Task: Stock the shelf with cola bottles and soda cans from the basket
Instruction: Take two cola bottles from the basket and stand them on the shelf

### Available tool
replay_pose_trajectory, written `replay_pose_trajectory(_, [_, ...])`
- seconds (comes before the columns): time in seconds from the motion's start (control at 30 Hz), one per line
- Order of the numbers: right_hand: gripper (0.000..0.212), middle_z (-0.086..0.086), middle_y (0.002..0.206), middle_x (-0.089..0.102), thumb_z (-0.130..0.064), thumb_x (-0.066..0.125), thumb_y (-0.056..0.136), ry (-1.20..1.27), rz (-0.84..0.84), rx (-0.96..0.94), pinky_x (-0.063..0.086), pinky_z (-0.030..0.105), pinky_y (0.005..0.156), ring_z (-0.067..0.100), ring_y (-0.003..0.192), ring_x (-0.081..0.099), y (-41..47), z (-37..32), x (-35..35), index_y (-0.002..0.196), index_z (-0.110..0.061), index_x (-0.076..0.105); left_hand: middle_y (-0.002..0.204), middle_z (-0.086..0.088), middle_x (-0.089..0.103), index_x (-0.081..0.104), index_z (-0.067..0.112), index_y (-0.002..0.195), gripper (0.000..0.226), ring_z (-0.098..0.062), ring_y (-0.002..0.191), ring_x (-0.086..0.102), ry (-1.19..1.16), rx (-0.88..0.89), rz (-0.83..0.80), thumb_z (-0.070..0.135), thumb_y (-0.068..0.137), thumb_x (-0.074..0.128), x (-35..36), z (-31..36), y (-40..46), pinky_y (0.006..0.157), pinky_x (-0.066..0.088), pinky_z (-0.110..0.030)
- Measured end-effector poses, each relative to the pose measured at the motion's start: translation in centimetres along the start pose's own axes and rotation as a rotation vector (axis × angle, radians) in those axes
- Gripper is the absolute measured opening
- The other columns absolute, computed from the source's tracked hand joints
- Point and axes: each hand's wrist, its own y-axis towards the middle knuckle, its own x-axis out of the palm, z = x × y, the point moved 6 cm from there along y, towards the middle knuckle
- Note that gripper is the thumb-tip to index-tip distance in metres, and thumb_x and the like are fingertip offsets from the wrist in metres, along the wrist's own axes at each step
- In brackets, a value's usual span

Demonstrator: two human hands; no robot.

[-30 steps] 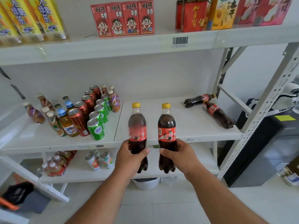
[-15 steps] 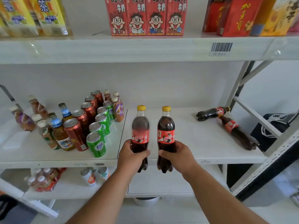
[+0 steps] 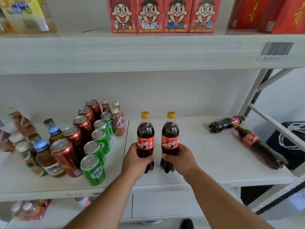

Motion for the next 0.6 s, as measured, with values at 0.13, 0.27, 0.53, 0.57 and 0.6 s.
replay_pose_trajectory(0.13, [0.024, -0.001, 0.08, 0.078, -0.014, 0.082, 0.083, -0.008, 0.003, -0.025, 0.056, 0.029, 0.062, 0.017, 0.066, 0.07, 2.7, 0.2, 0.3, 0.101, -0.023, 0.07, 0.105, 0.008, 0.075, 0.057, 0.03, 0.117, 0.058, -0.022, 0.093, 0.073, -0.003, -0.001, 0.008, 0.023, 0.073, 0.094, 0.9, -0.3, 2.6, 0.067, 0.062, -0.041])
replay_pose_trajectory(0.27, [0.023, 0.01, 0.078, 0.077, -0.004, 0.077, 0.086, 0.031, -0.011, -0.065, 0.064, 0.037, 0.062, 0.032, 0.067, 0.074, 4.6, -0.5, 0.4, 0.104, -0.013, 0.066, 0.1, 0.001, 0.076, 0.056, 0.031, 0.115, 0.058, -0.028, 0.085, 0.075, 0.029, 0.017, 0.009, 0.022, 0.072, 0.094, 1.9, -0.5, 5.0, 0.063, 0.062, -0.043])
replay_pose_trajectory(0.53, [0.041, -0.007, 0.103, 0.073, -0.008, 0.08, 0.086, 0.008, 0.003, -0.109, 0.051, 0.007, 0.06, -0.007, 0.08, 0.068, 7.1, 0.6, 0.6, 0.12, -0.023, 0.062, 0.109, -0.002, 0.075, 0.054, 0.028, 0.125, 0.065, -0.031, 0.097, 0.074, -0.026, 0.07, 0.0, 0.02, 0.073, 0.093, 3.6, -0.7, 7.2, 0.076, 0.064, -0.047])
replay_pose_trajectory(0.57, [0.043, -0.009, 0.105, 0.072, -0.008, 0.08, 0.087, 0.008, 0.004, -0.113, 0.049, 0.005, 0.061, -0.011, 0.079, 0.067, 7.0, 0.8, 0.6, 0.122, -0.024, 0.061, 0.112, 0.0, 0.075, 0.054, 0.029, 0.127, 0.067, -0.028, 0.101, 0.074, -0.026, 0.072, -0.005, 0.021, 0.073, 0.093, 3.7, -1.0, 7.2, 0.081, 0.064, -0.049])
replay_pose_trajectory(0.6, [0.043, -0.01, 0.106, 0.071, -0.009, 0.079, 0.088, 0.004, 0.006, -0.116, 0.048, 0.004, 0.061, -0.013, 0.08, 0.065, 7.0, 1.1, 0.7, 0.123, -0.024, 0.06, 0.114, 0.001, 0.075, 0.054, 0.03, 0.128, 0.068, -0.027, 0.103, 0.073, -0.029, 0.073, -0.008, 0.022, 0.074, 0.093, 3.8, -1.2, 7.2, 0.084, 0.064, -0.05])
